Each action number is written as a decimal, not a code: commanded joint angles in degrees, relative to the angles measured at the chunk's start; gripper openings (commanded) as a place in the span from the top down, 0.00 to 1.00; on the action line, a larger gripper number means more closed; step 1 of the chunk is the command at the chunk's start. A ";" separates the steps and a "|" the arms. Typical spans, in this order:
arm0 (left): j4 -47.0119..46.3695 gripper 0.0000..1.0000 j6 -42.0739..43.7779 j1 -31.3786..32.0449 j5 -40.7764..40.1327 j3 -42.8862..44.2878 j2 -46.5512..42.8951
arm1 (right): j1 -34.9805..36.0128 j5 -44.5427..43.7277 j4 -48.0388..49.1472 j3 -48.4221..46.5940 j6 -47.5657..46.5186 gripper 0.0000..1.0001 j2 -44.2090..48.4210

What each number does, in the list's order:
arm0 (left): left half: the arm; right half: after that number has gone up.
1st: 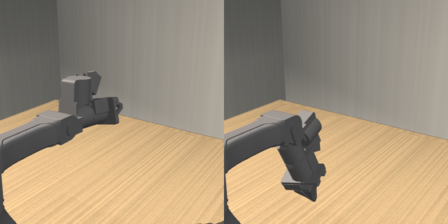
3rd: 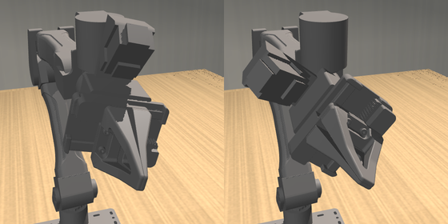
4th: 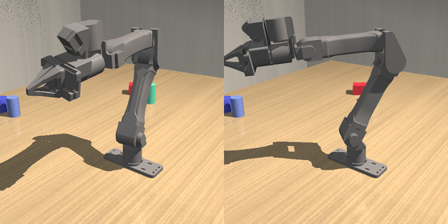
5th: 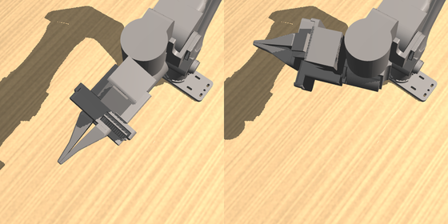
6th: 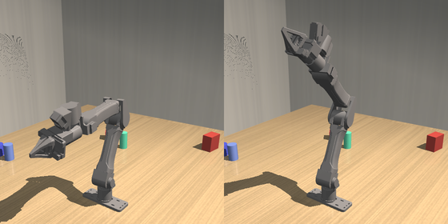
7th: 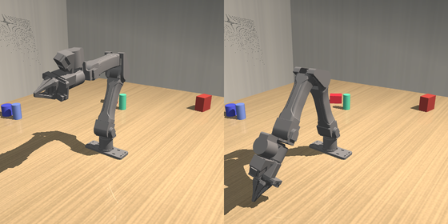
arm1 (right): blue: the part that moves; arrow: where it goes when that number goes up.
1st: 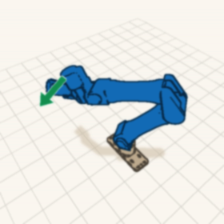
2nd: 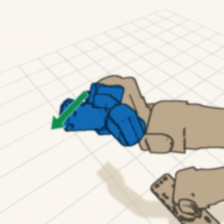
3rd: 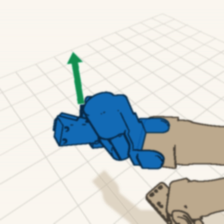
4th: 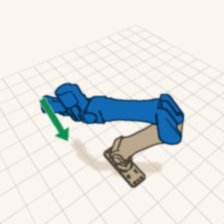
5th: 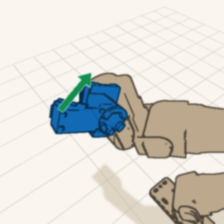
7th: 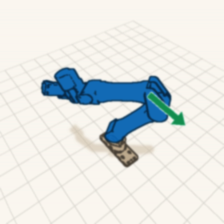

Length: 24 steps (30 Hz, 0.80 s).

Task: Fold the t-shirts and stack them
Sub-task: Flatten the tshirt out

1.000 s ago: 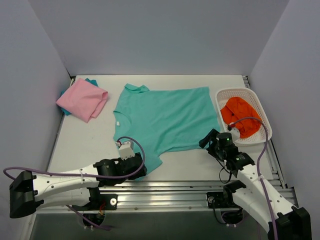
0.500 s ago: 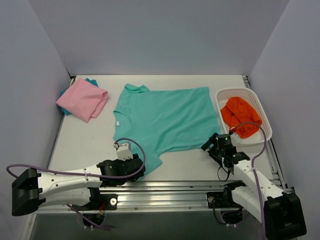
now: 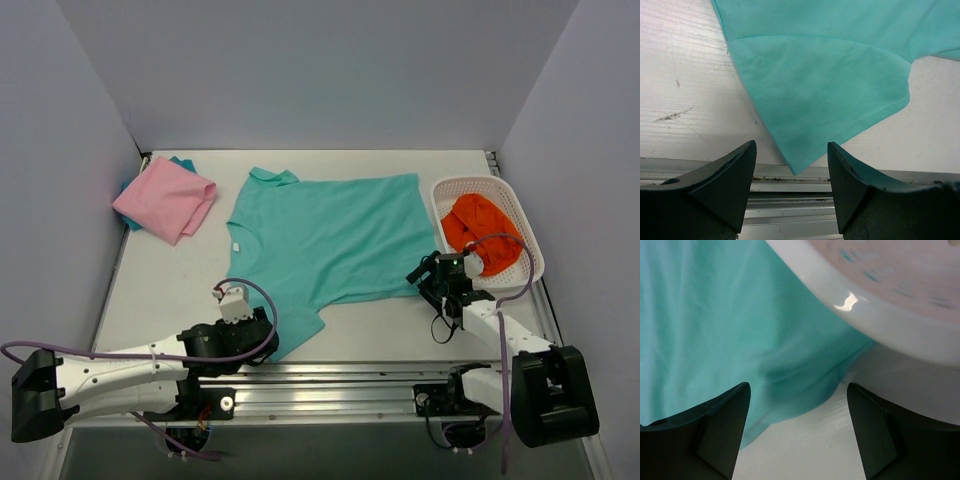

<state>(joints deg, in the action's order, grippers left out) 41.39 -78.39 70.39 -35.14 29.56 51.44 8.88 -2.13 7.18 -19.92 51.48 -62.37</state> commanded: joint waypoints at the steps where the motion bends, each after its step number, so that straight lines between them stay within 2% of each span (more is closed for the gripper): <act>1: 1.07 0.32 0.43 -0.52 -1.34 -0.12 0.06 | -0.89 -0.60 0.90 -1.60 -0.94 0.27 -5.29; 5: 1.50 0.32 0.34 -0.78 -1.25 -0.56 -0.72 | -1.50 -0.33 2.66 -3.19 -1.12 0.31 -8.38; 8: 2.38 0.32 0.34 -1.04 -1.43 -0.73 -1.95 | -2.29 -0.16 3.01 -3.37 -1.21 0.38 -9.00; 10: 2.82 0.32 0.34 -1.31 -1.69 -0.91 -2.92 | -3.17 0.19 3.10 -2.93 -1.47 0.54 -8.56; 11: 2.91 0.32 0.43 -1.40 -1.69 -1.00 -3.10 | -3.43 0.55 3.19 -2.67 -1.91 0.77 -8.47; 13: 2.74 0.32 0.61 -1.48 -1.78 -1.26 -3.36 | -4.31 1.25 3.10 -2.05 -2.35 0.98 -7.69; 17: 1.16 0.33 1.22 -2.10 -0.99 -1.61 -2.05 | -5.10 1.52 1.62 -1.61 -3.14 1.00 -5.93; 24: -7.19 0.33 1.75 -2.19 3.05 -2.49 4.10 | -6.16 0.81 -0.94 -1.79 -4.37 1.00 -3.03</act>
<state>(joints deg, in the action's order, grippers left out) 39.51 -77.28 68.45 -33.98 27.31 53.82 3.62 -0.64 9.19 -21.93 48.62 -67.05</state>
